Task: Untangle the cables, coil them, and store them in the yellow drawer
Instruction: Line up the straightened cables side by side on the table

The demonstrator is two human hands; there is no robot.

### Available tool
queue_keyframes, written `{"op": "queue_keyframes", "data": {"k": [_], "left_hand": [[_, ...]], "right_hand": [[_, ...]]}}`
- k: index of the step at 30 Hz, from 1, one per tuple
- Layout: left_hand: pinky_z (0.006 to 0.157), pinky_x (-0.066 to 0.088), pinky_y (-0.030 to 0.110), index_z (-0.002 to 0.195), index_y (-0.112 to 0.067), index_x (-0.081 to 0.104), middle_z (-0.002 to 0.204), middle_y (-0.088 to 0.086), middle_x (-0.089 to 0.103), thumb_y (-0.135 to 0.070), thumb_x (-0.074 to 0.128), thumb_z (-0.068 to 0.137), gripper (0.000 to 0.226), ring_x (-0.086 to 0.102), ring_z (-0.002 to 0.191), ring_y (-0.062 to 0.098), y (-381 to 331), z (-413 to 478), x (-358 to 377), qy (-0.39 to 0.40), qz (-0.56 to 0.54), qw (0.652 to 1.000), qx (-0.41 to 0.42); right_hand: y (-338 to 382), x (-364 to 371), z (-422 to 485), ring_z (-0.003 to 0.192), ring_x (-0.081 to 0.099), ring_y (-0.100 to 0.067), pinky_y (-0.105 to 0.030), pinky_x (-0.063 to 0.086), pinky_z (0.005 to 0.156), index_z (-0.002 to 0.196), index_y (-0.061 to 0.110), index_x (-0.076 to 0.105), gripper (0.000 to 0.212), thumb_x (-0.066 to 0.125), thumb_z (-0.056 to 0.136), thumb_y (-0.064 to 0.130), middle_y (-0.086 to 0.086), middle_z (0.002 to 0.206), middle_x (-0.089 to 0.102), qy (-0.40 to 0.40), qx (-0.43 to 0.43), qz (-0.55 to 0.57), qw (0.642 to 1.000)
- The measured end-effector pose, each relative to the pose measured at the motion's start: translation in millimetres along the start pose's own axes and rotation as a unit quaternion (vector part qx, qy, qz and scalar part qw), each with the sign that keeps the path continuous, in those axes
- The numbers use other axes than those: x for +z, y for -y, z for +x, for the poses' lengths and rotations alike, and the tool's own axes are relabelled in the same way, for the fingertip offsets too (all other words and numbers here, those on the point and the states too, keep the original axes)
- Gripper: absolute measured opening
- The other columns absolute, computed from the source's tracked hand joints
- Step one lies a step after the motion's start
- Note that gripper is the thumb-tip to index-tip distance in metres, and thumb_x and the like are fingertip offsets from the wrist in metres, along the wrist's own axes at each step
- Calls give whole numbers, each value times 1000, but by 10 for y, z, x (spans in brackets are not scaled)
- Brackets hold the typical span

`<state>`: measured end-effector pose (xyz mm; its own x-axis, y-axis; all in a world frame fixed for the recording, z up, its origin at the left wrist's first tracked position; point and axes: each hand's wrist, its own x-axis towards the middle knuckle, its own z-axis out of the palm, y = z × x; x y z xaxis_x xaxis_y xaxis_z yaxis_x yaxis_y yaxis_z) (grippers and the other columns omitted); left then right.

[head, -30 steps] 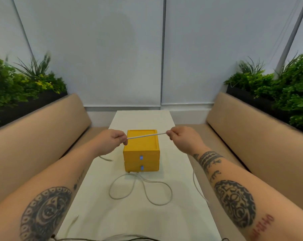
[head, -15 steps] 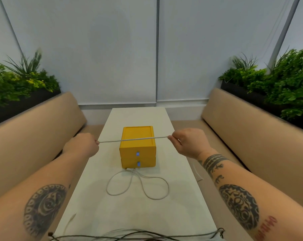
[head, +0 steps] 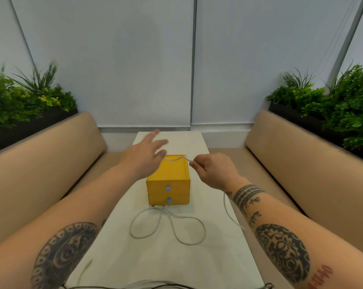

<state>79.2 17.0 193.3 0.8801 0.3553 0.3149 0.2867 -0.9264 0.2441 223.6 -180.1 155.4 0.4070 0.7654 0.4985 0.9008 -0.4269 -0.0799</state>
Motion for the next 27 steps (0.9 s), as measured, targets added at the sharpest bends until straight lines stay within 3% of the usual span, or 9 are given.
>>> {"op": "queue_keyframes", "data": {"k": [3,6,8,10,13,16,20,27], "left_hand": [[111,38,37,144,-45,45,157,-24,34,-42,40,104,41,44,137,8,-213,-16,134,62,-85,989,103],[98,43,30,129,-32,61,121,-17,67,-26,42,106,30,58,114,9,-244,-17,189,105,-192,973,75],[87,49,34,104,-29,69,92,-12,70,-27,44,105,25,63,94,14,-212,17,187,124,-182,973,63],[72,48,34,83,-33,64,78,-8,64,-31,46,103,27,60,80,17,-159,75,122,106,-114,987,47],[61,37,28,80,-34,61,75,-13,57,-30,45,101,27,54,74,12,-53,140,-54,72,24,997,25],[62,35,27,84,-34,61,78,-17,55,-27,42,101,27,53,83,16,118,144,-167,50,93,994,-6],[72,41,31,92,-33,63,99,-10,65,-21,46,98,21,56,91,19,375,16,-218,32,115,990,-72],[68,40,31,85,-33,57,94,-8,62,-16,48,92,20,55,87,22,593,-181,-121,16,147,980,-134]], "right_hand": [[212,-3,102,77,61,-27,-32,33,61,92,21,66,35,43,103,46,-3,82,70,-8,-22,13,1000],[248,-59,131,84,64,-24,-30,33,65,111,31,68,29,42,103,42,1,92,73,11,-27,32,999],[251,-72,129,87,63,-22,-30,36,66,106,31,68,30,40,103,43,3,95,72,47,-19,33,998],[247,-71,117,88,63,-21,-33,44,70,106,29,67,33,38,104,44,3,97,71,77,11,71,994],[167,-53,35,79,59,-18,-36,47,71,101,28,68,34,37,105,39,5,87,65,126,76,182,972],[47,-23,-57,66,51,-10,-32,42,63,88,28,68,34,39,104,33,10,73,55,153,126,261,945],[-168,28,-147,66,56,-10,-28,42,61,77,32,65,34,41,102,30,4,71,67,210,156,217,940],[-482,221,-549,70,57,-6,-21,38,61,87,28,64,29,41,103,28,9,73,69,271,186,175,928]]}}
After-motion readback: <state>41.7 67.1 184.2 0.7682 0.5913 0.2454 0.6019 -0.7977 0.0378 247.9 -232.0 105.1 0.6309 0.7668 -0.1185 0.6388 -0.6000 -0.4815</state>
